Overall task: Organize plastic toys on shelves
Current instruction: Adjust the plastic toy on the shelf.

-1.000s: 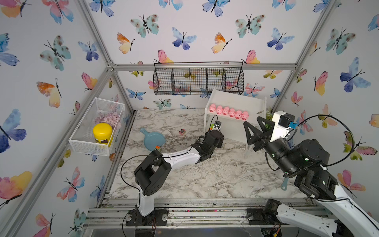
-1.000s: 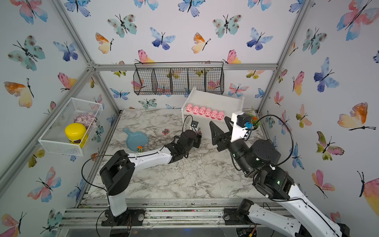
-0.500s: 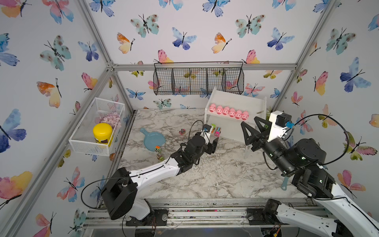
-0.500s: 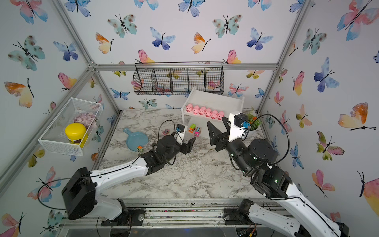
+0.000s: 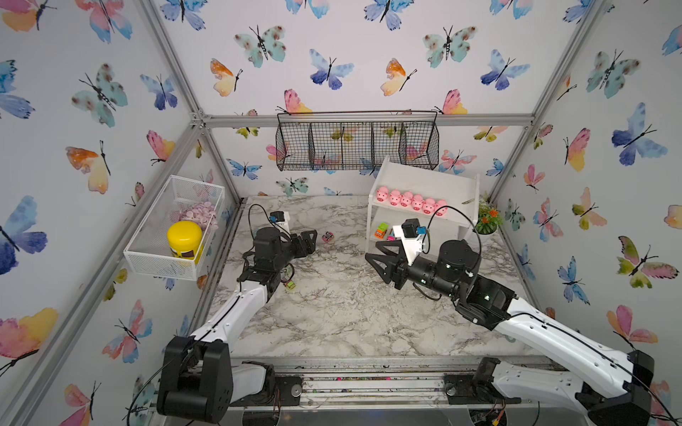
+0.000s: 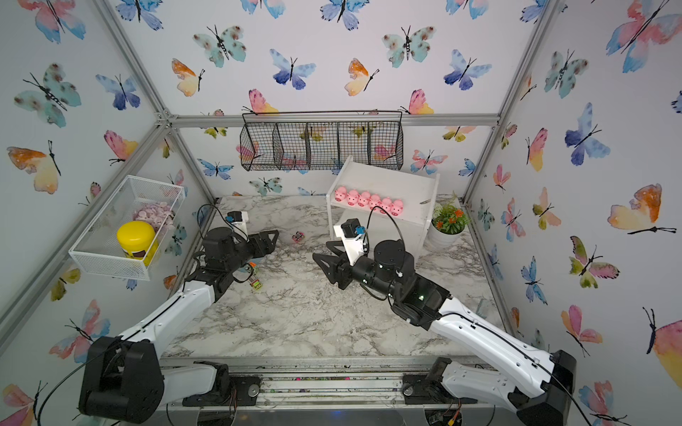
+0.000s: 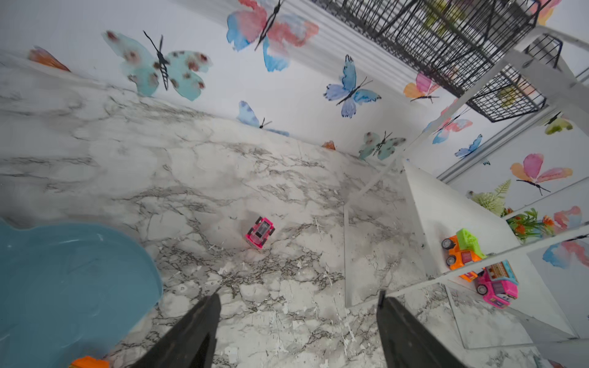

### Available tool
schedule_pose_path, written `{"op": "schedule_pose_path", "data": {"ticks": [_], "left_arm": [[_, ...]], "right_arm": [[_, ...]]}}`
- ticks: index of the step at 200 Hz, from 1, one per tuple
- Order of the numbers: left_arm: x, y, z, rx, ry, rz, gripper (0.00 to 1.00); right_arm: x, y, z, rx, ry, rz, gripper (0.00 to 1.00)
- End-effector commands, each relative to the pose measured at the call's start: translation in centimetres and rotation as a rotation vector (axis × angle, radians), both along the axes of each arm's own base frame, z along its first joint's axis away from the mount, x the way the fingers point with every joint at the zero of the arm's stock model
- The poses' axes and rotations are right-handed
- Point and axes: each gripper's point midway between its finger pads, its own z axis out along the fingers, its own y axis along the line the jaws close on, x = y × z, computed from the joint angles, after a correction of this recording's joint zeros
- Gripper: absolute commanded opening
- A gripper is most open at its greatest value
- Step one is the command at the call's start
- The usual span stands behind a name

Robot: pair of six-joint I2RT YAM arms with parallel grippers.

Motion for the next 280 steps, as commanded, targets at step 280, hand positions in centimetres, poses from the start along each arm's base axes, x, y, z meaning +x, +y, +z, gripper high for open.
{"op": "schedule_pose_path", "data": {"ticks": [280], "left_arm": [[-3.0, -1.6, -4.9, 0.096, 0.159, -0.148, 0.86]], "right_arm": [[12.3, -6.6, -15.1, -0.517, -0.298, -0.230, 0.03]]}}
